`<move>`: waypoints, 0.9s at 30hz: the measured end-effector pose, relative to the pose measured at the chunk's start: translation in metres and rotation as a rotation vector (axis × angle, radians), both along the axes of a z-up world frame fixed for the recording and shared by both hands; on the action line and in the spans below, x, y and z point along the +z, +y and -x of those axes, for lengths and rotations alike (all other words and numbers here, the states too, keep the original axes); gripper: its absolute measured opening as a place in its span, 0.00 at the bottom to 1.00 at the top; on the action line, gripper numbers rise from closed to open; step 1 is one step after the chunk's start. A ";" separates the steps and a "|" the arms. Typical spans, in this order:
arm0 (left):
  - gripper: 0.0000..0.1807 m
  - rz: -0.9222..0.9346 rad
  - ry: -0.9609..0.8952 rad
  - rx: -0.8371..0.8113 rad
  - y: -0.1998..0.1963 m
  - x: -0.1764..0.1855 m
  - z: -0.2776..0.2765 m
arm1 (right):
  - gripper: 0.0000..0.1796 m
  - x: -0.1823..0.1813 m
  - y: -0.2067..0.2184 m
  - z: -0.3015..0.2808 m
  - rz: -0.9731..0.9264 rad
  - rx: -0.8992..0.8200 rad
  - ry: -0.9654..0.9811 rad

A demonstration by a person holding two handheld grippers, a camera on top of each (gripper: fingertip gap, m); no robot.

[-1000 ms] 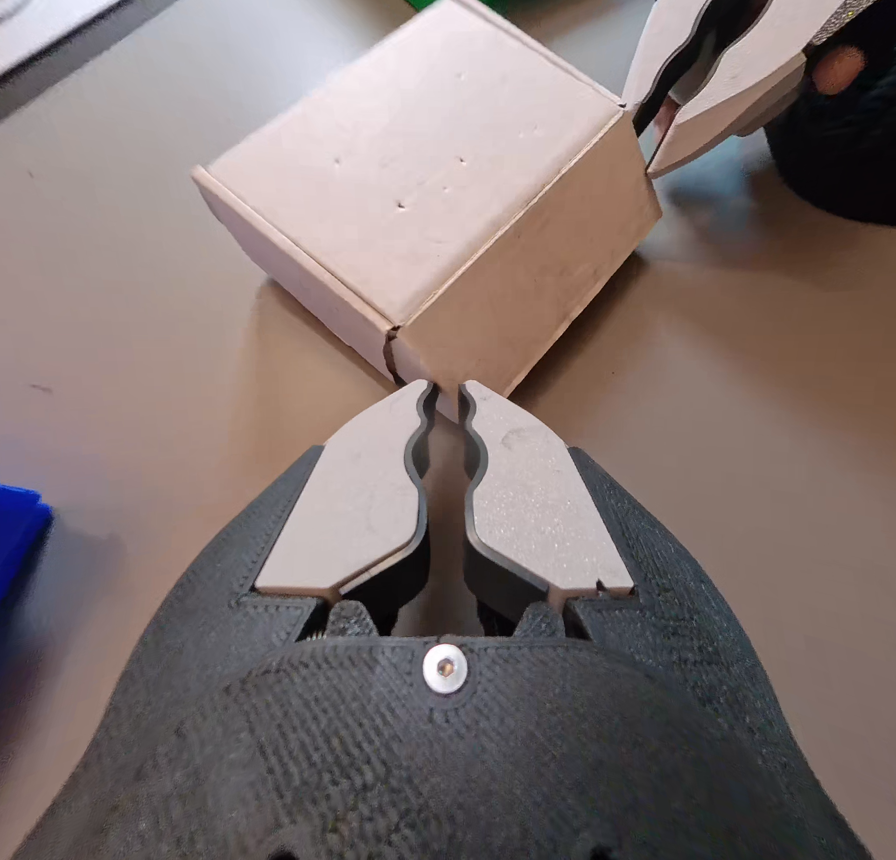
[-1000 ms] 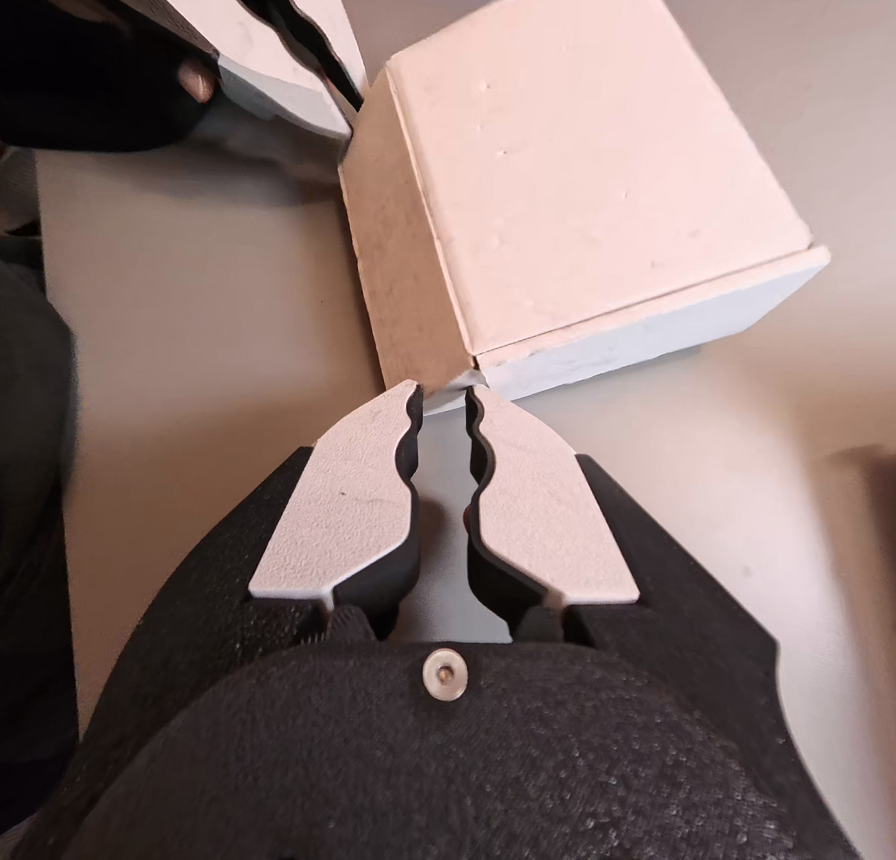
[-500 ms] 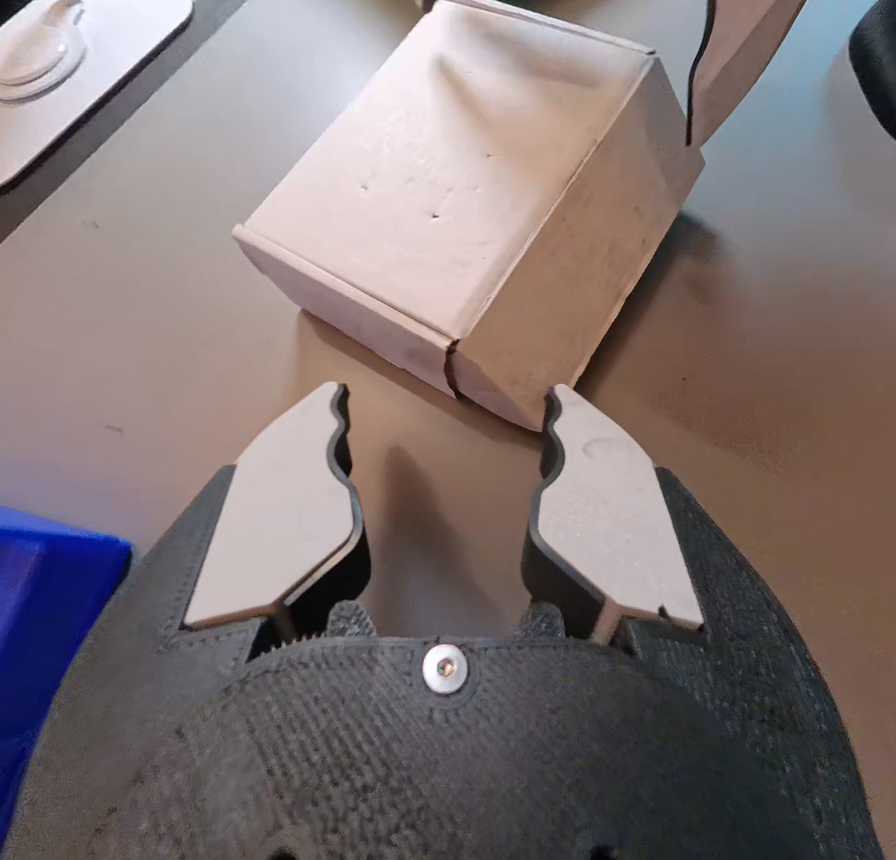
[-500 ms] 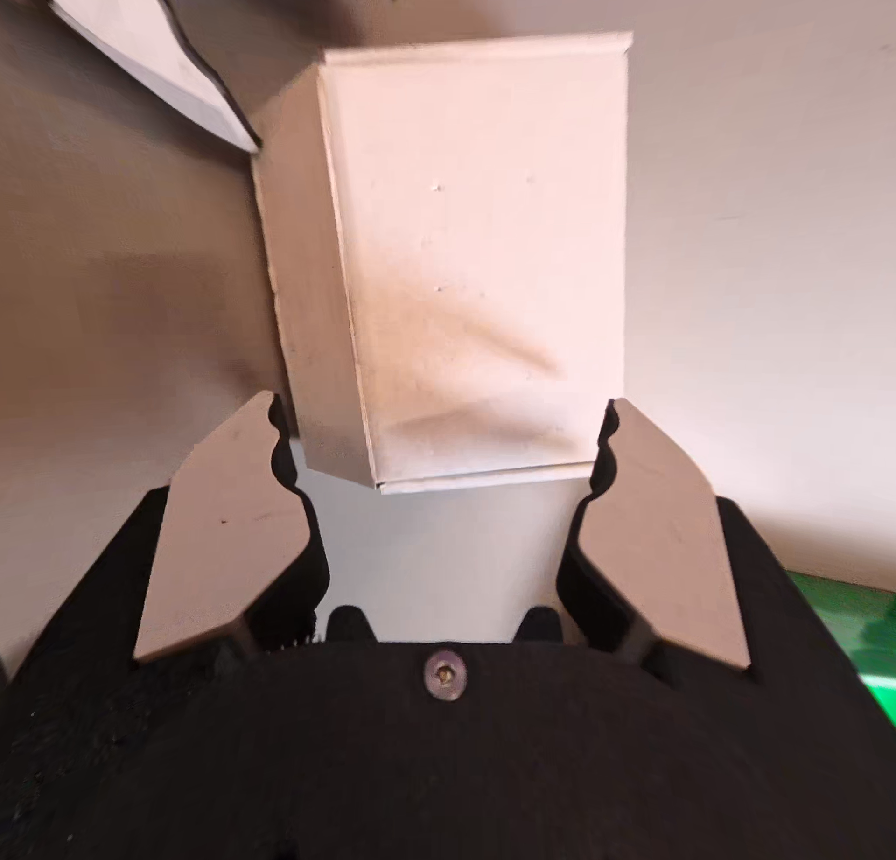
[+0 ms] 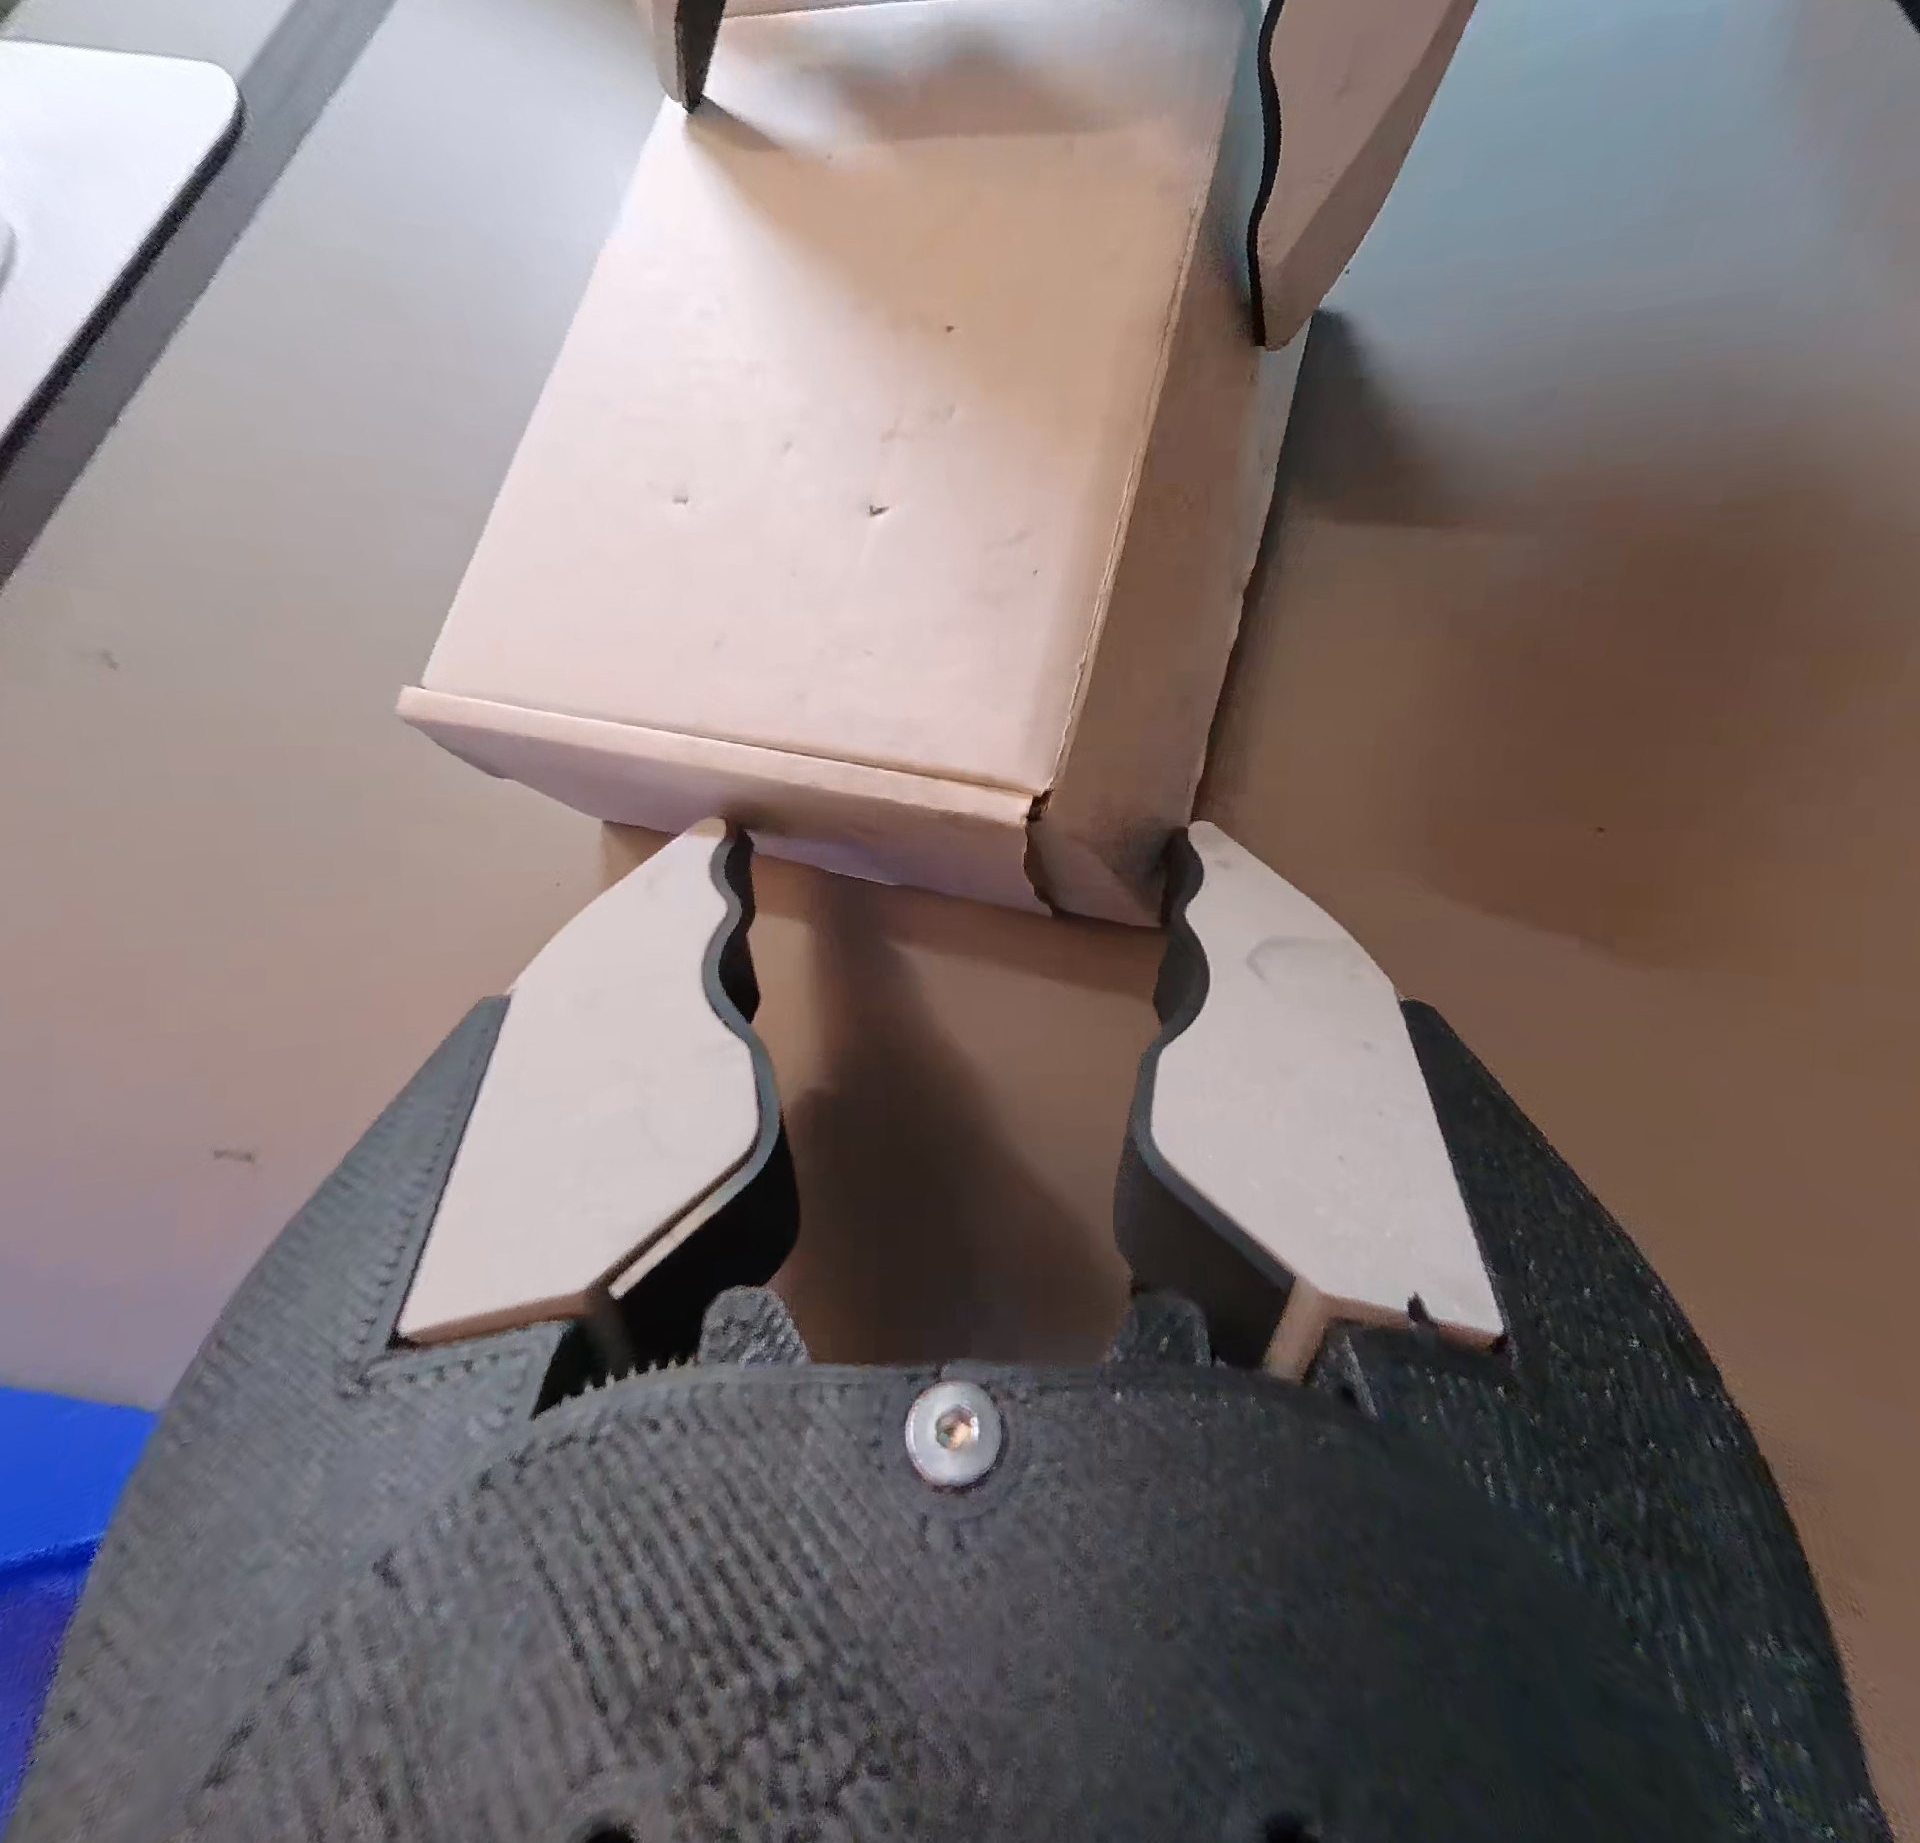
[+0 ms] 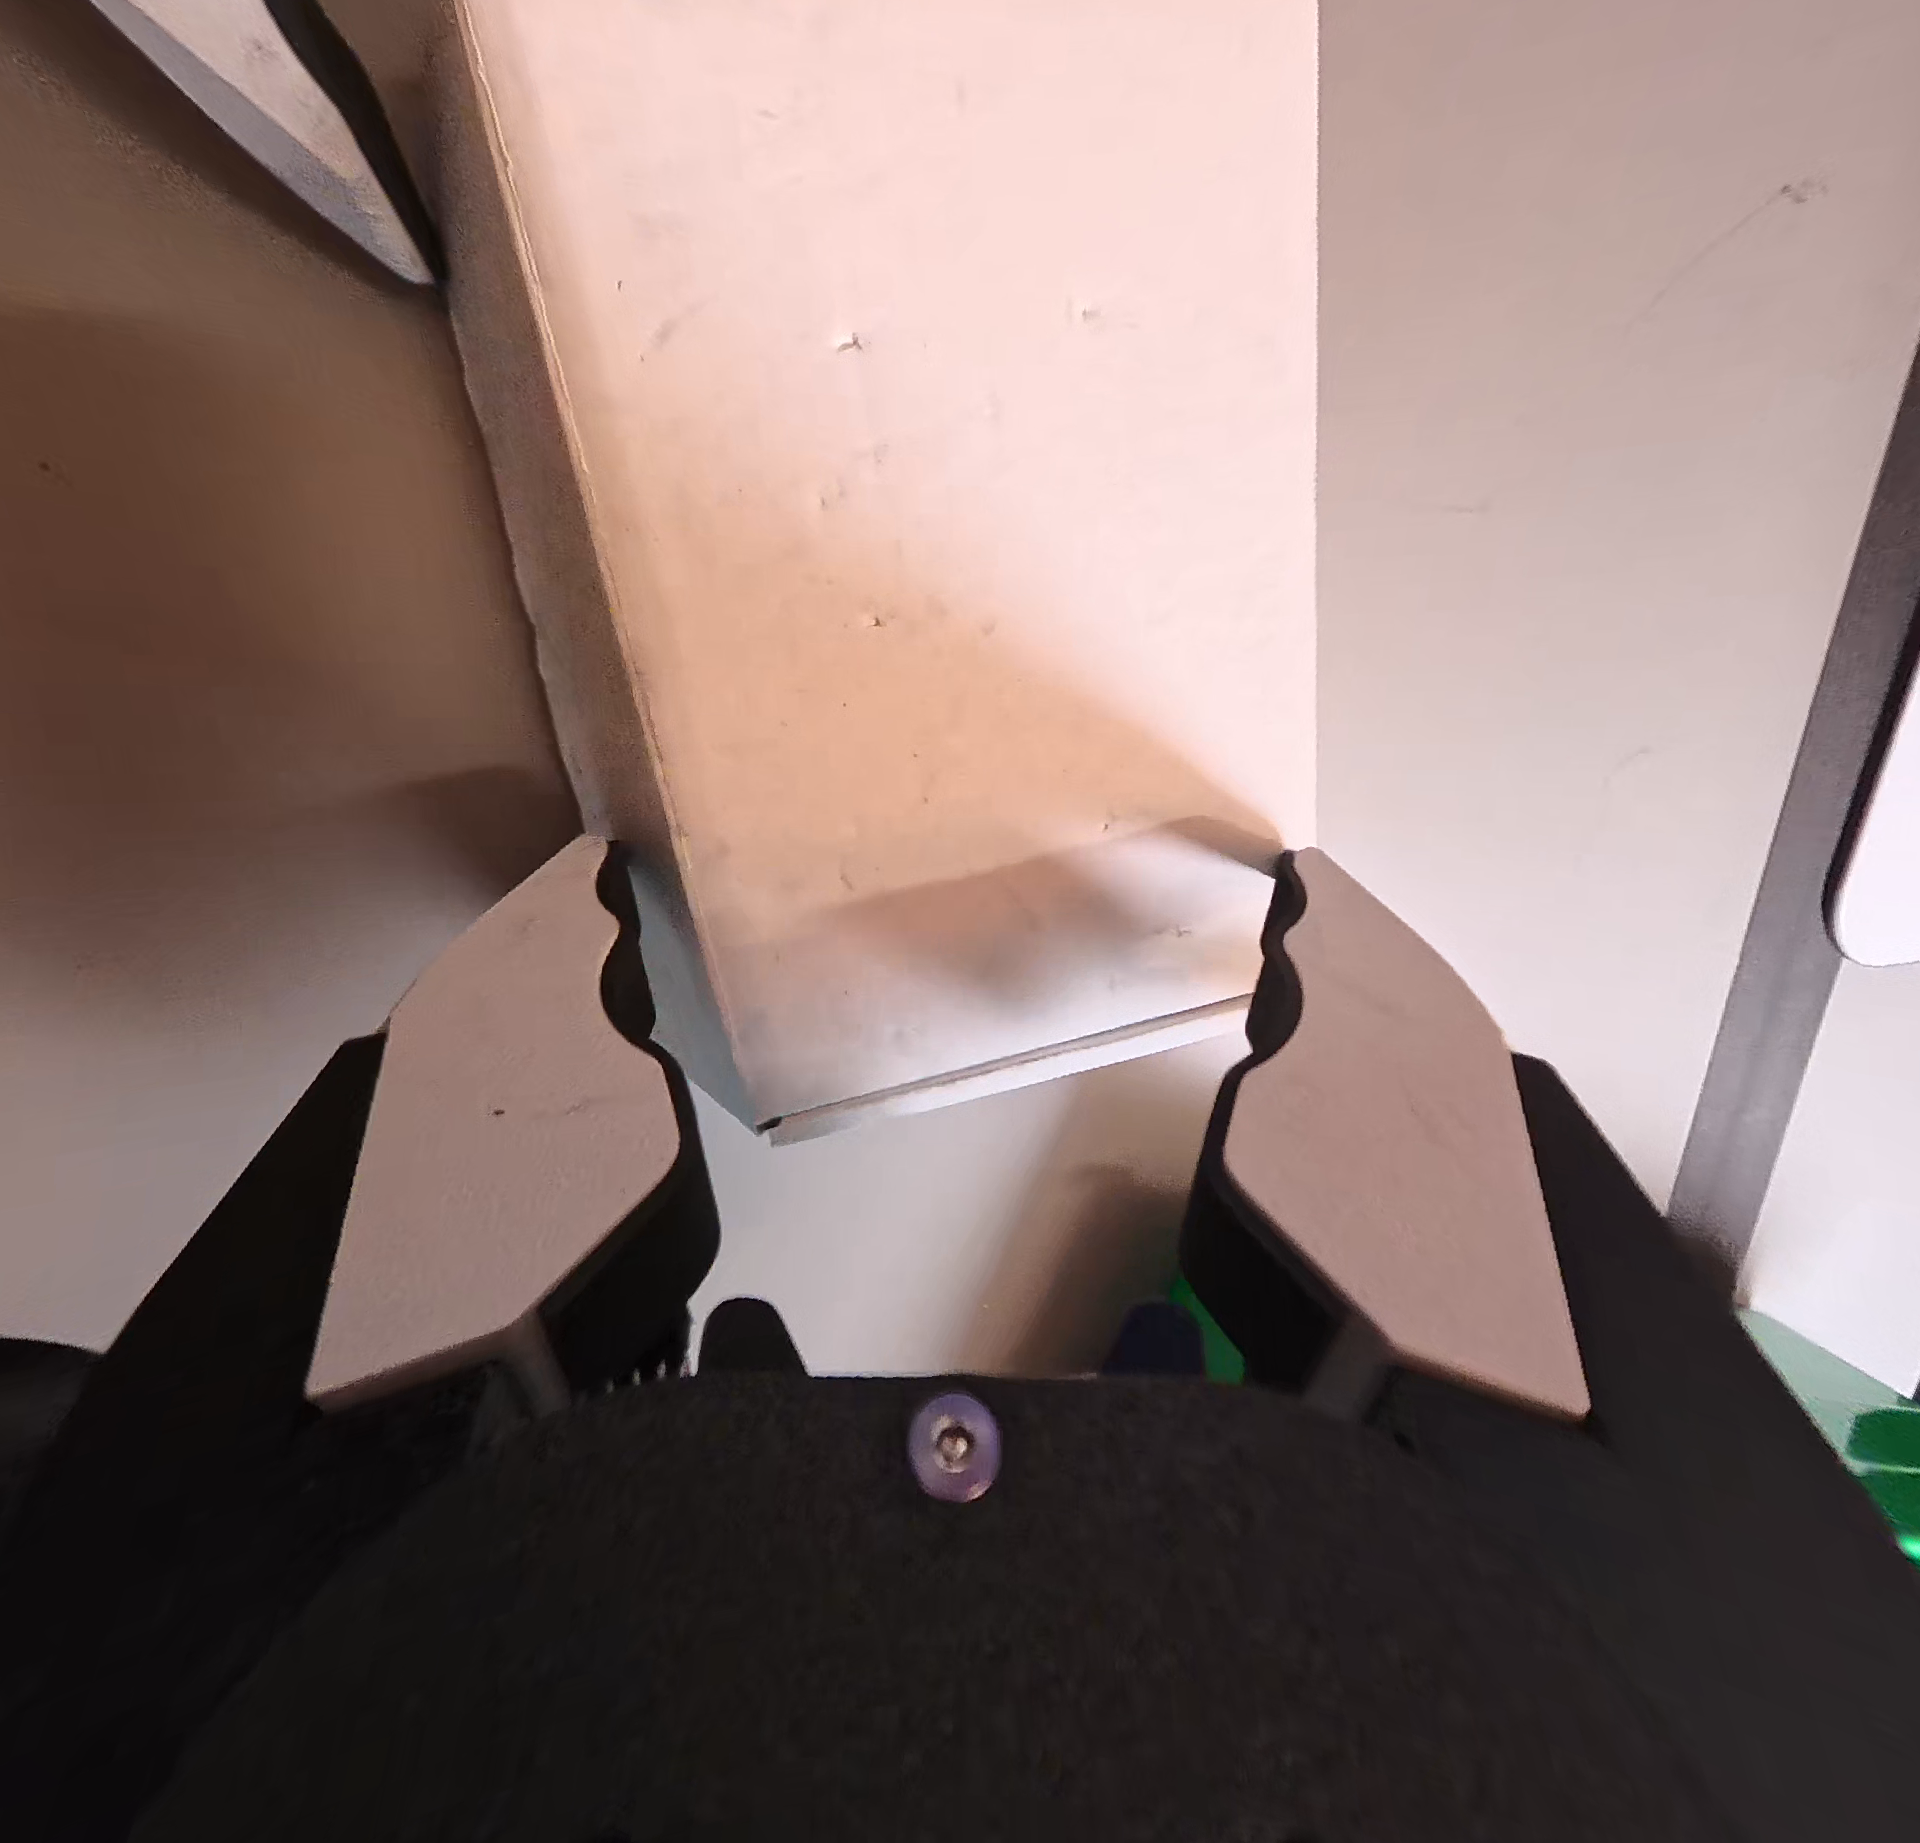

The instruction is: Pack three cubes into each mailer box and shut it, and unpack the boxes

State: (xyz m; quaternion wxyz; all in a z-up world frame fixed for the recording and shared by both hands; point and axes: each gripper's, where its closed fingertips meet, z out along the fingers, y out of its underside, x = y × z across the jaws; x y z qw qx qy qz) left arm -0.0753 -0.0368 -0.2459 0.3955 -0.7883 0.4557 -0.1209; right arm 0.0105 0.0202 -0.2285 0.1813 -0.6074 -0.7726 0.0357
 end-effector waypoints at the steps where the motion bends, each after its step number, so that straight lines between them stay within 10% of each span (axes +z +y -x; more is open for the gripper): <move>1: 0.40 -0.018 0.004 0.007 0.001 0.000 0.001 | 0.62 0.000 0.001 0.000 -0.005 0.002 0.009; 15: 0.26 -0.078 0.018 0.067 0.006 -0.003 0.006 | 0.45 0.004 -0.007 0.006 -0.162 0.100 0.112; 20: 0.49 0.002 -0.048 0.067 0.001 -0.003 0.010 | 0.57 0.024 -0.009 -0.017 -0.043 -0.104 0.291; 27: 0.43 0.123 -0.121 0.071 0.021 -0.005 0.006 | 0.49 -0.020 -0.002 -0.040 0.099 -0.300 0.467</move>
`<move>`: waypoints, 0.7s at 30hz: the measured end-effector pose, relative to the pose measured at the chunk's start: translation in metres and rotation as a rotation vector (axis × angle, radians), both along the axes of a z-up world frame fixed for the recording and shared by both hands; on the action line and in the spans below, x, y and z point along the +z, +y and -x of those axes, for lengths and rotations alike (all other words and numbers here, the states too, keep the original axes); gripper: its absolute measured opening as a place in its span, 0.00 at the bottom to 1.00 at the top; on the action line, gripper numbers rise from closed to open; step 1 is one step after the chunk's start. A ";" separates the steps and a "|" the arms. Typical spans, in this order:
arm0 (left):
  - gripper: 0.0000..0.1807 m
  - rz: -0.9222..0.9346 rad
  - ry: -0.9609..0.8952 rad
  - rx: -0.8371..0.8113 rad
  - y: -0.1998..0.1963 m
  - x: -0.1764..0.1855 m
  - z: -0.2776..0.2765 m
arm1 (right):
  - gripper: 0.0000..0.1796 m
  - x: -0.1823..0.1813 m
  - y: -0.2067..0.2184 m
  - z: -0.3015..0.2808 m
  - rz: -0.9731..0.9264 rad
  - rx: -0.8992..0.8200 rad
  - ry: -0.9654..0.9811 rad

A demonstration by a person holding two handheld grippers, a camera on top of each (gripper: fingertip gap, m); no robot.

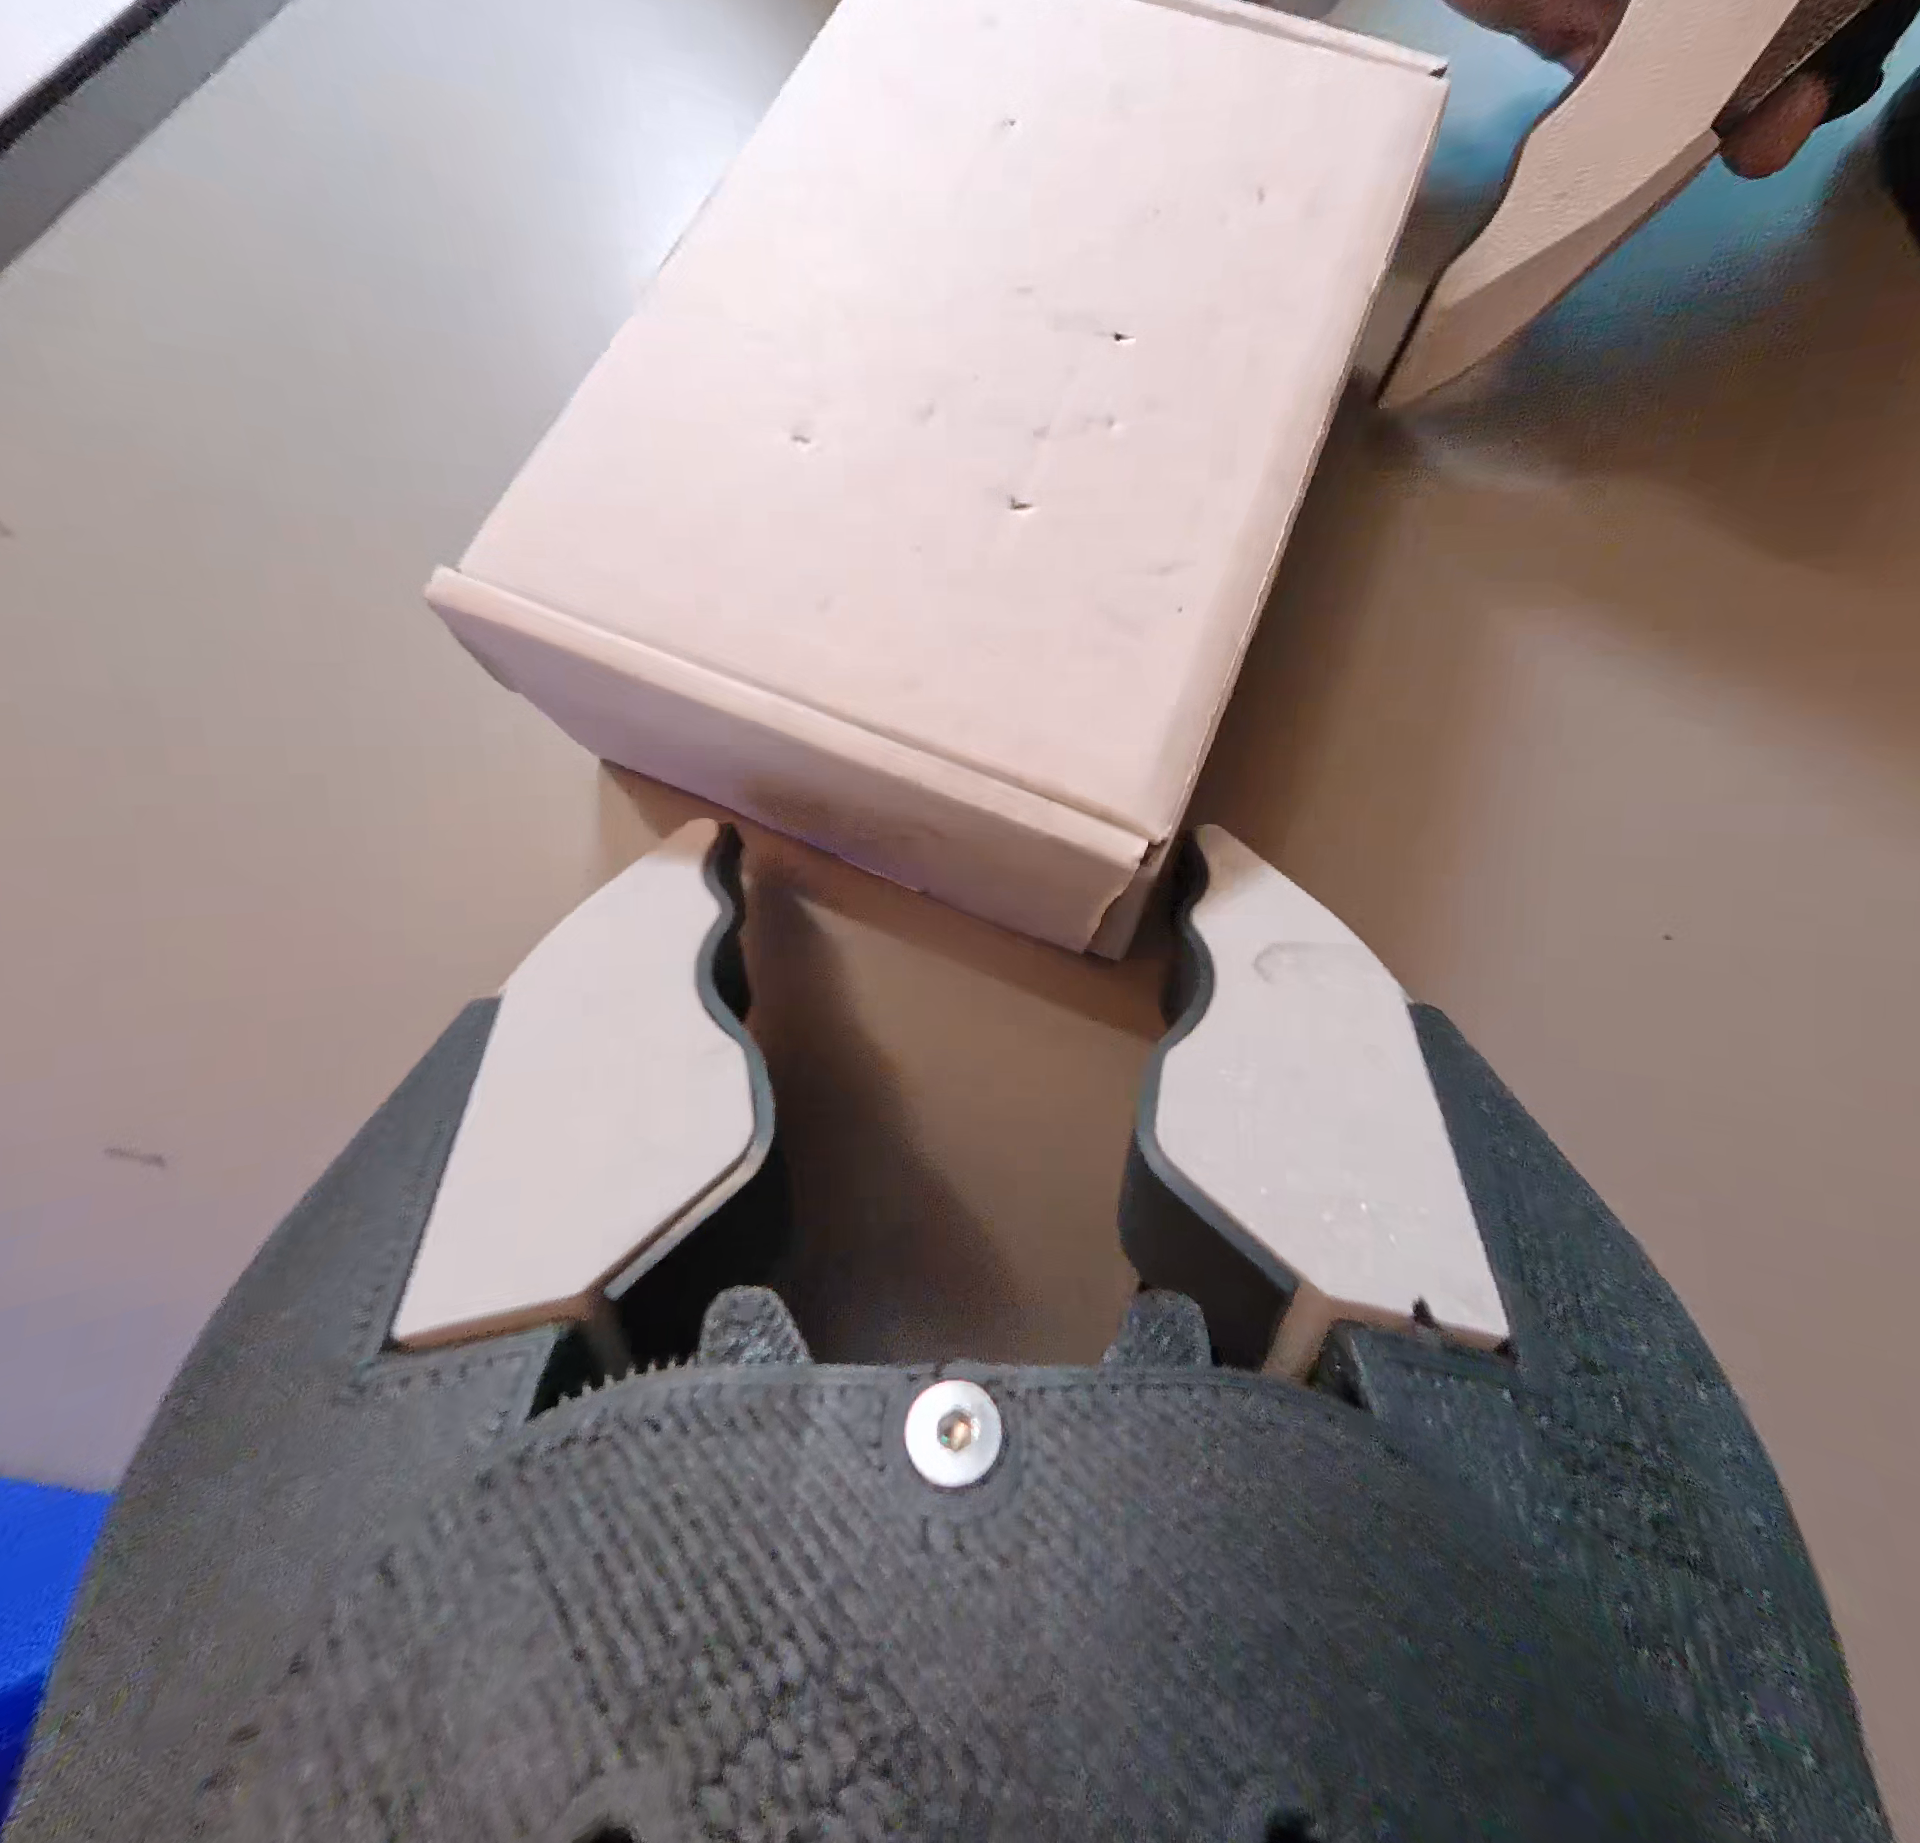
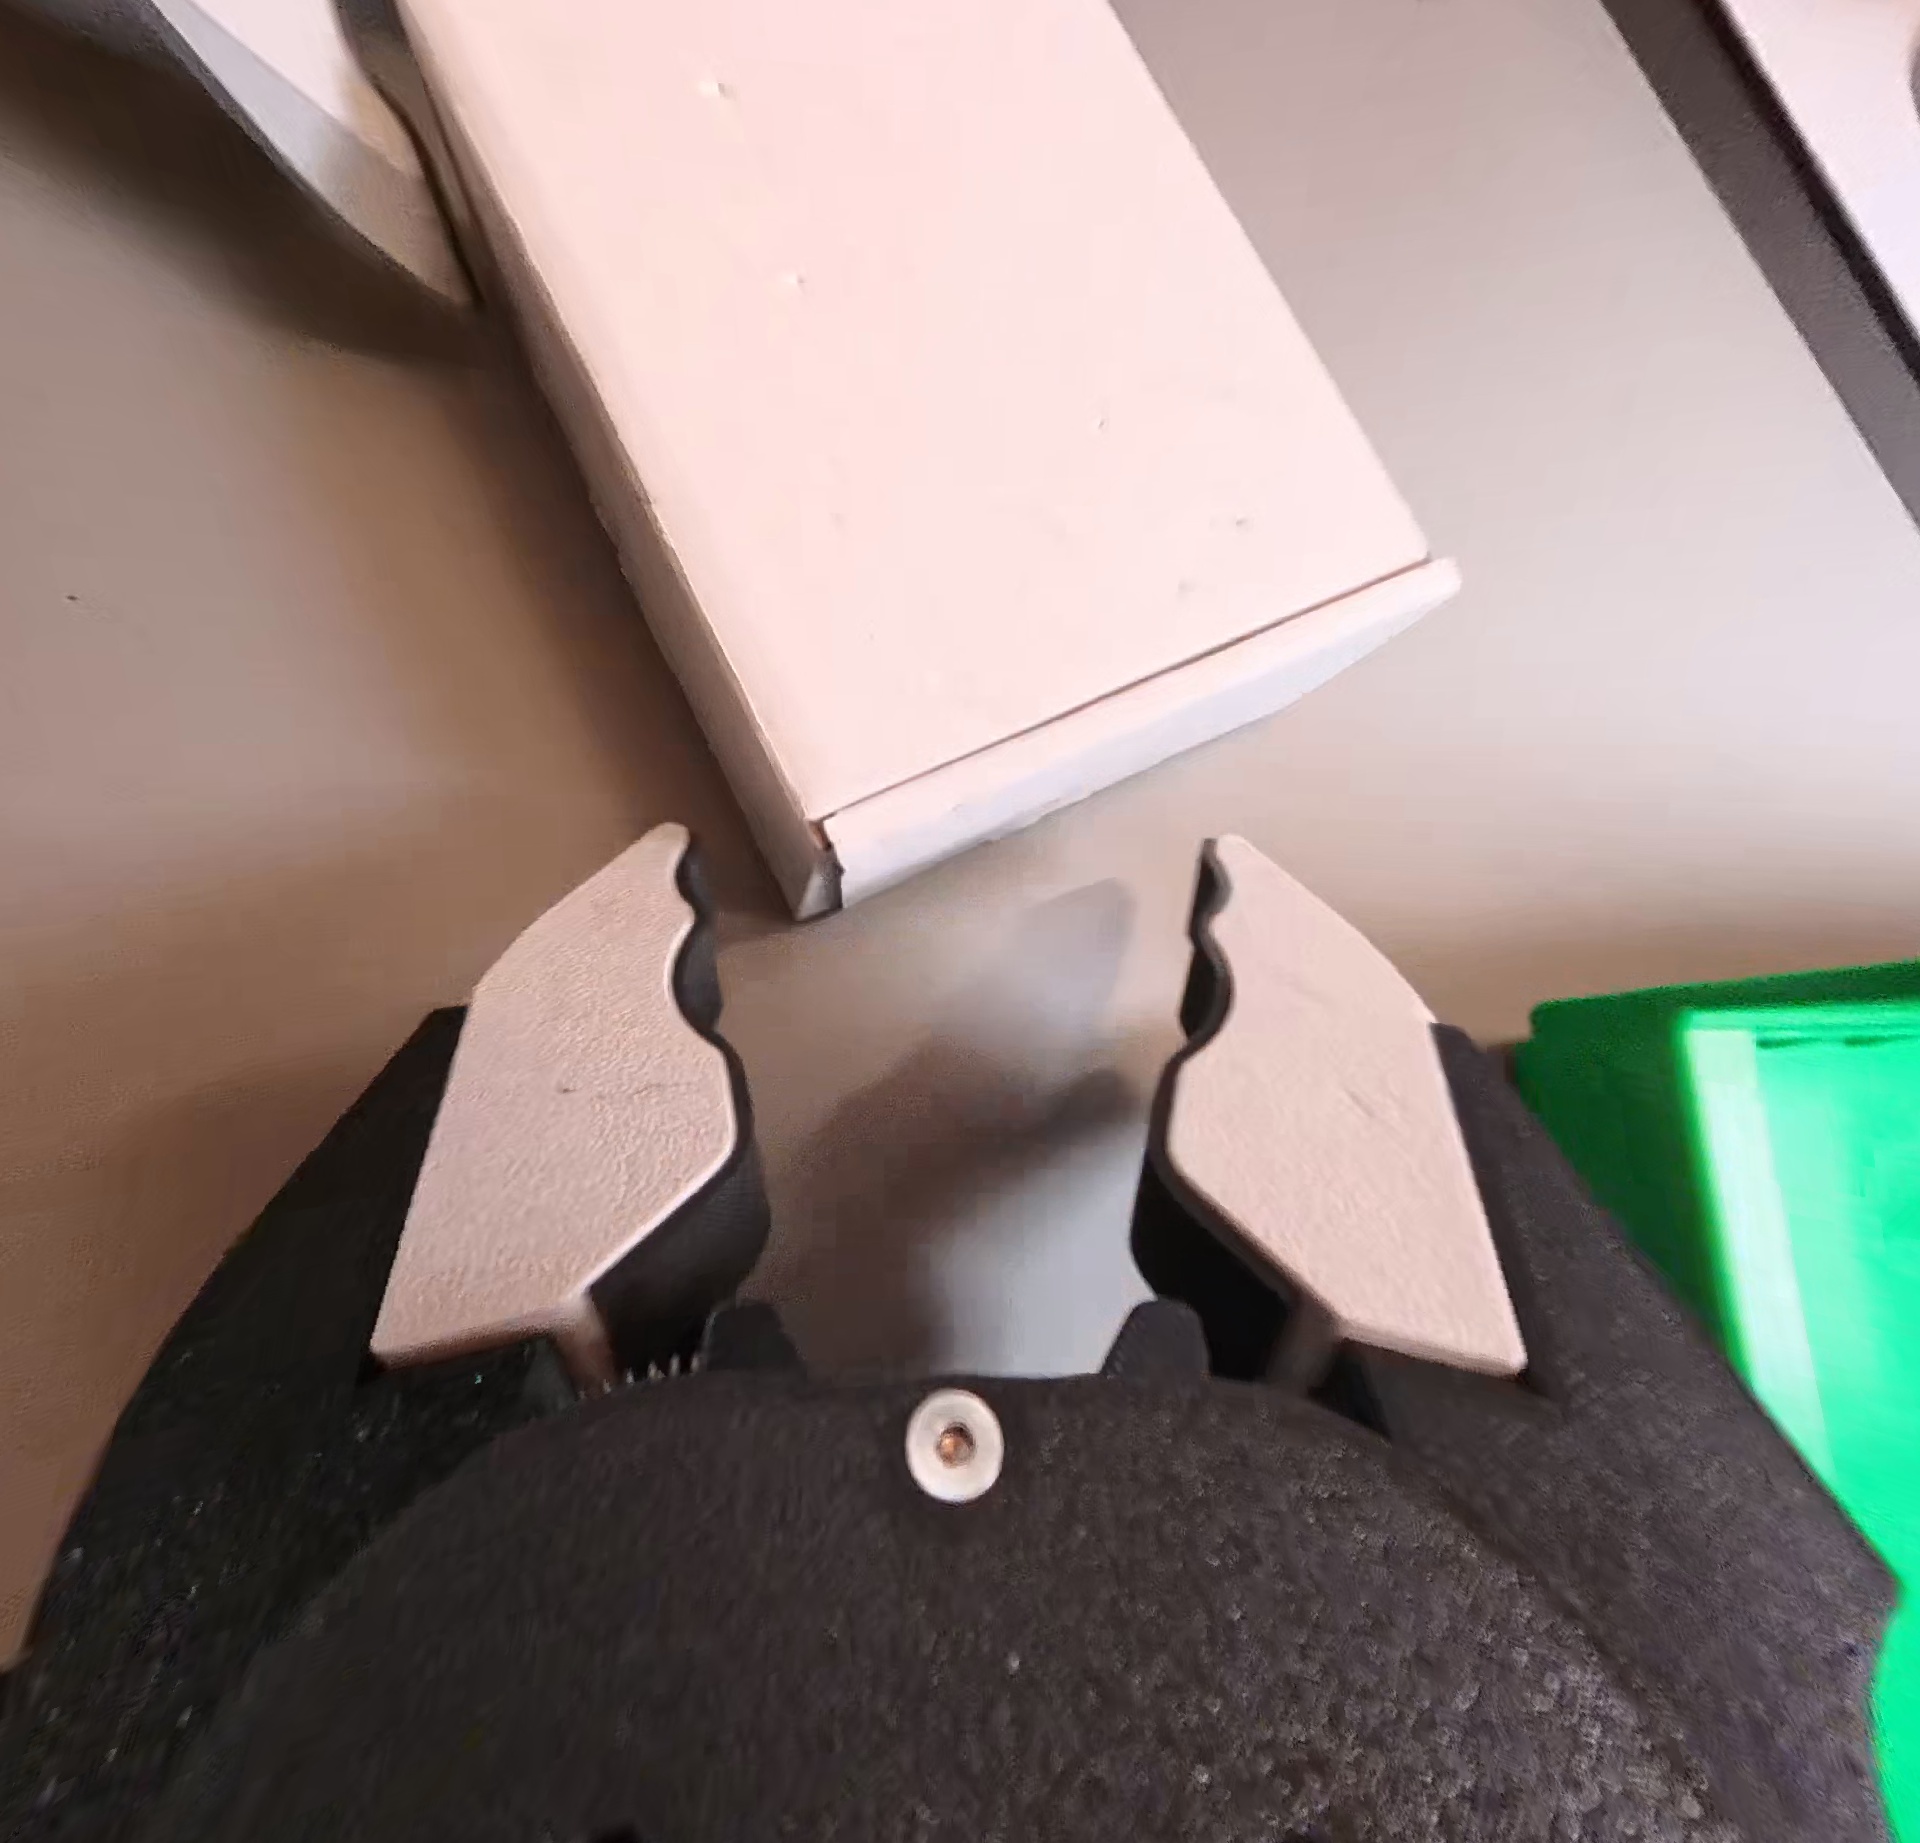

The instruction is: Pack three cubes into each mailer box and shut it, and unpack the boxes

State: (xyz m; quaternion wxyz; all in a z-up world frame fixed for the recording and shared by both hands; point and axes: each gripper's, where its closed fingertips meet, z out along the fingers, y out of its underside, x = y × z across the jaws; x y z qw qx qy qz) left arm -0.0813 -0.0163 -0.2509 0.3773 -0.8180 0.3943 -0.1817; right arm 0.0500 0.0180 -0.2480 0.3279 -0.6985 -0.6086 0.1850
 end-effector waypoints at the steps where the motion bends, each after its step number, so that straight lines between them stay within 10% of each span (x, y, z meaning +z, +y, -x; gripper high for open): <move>1: 0.40 -0.017 0.020 -0.013 0.000 -0.001 -0.002 | 0.43 -0.001 0.000 0.004 -0.020 0.013 0.023; 15: 0.37 -0.030 0.092 -0.107 -0.029 -0.001 -0.009 | 0.32 0.003 -0.041 -0.005 -0.013 0.085 -0.054; 21: 0.35 -0.098 0.107 -0.193 -0.048 0.005 -0.019 | 0.52 0.058 -0.049 -0.015 -0.069 0.097 -0.124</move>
